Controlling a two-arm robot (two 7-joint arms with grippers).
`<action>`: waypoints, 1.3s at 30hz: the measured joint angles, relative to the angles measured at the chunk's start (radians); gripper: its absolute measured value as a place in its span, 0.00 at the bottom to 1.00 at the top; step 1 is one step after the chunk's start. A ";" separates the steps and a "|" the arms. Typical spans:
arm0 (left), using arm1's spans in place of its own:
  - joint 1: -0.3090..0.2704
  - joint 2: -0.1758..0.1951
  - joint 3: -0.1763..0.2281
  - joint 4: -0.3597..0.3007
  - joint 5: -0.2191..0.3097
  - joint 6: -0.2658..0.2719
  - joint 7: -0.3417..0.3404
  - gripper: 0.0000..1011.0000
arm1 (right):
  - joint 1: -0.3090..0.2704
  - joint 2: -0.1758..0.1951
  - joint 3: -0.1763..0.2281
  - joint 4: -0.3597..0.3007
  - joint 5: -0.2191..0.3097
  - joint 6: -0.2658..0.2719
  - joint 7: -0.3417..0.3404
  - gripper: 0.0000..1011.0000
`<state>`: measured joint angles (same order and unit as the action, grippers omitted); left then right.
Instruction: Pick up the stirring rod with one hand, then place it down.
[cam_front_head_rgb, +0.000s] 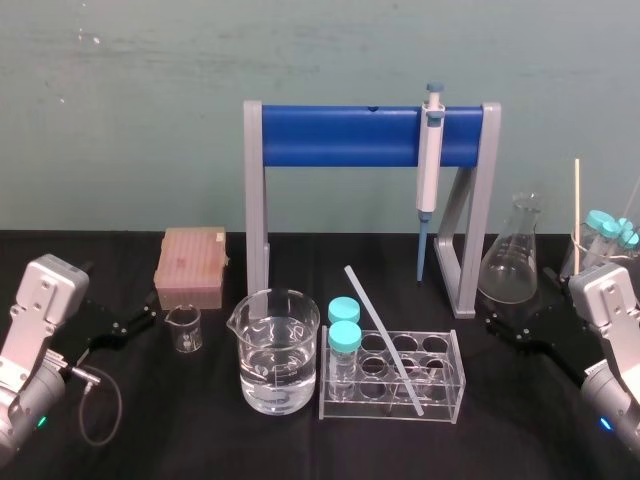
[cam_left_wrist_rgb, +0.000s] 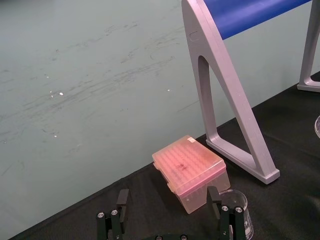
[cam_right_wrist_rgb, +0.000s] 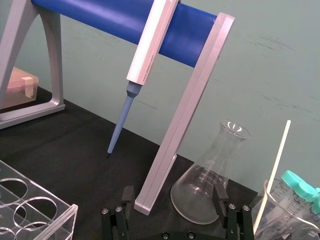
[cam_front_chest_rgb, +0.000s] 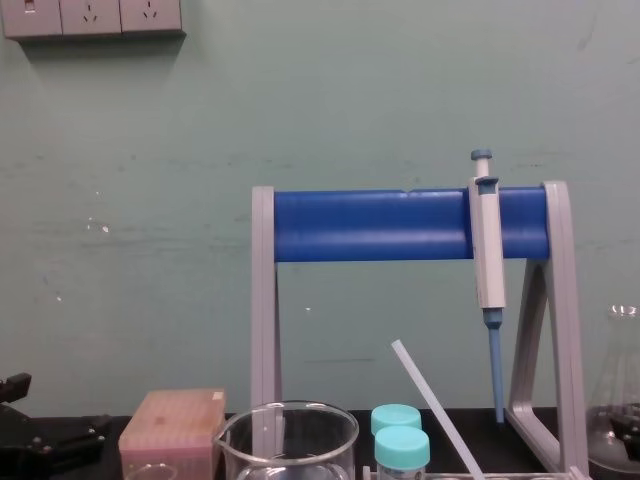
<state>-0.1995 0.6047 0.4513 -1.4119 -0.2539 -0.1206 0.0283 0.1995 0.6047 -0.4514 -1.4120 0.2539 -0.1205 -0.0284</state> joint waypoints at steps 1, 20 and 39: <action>0.000 0.000 0.000 0.000 0.000 0.000 0.000 0.99 | 0.000 0.000 0.000 0.000 0.000 0.000 0.000 0.99; 0.000 0.000 0.000 0.000 0.000 0.000 0.000 0.99 | 0.000 0.000 0.000 0.000 0.000 0.000 0.000 0.99; 0.000 0.000 0.000 0.000 0.000 0.000 0.000 0.99 | 0.000 0.000 0.000 0.000 0.000 0.000 0.000 0.99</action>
<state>-0.1995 0.6047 0.4514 -1.4120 -0.2539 -0.1206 0.0283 0.1995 0.6047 -0.4514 -1.4120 0.2540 -0.1205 -0.0283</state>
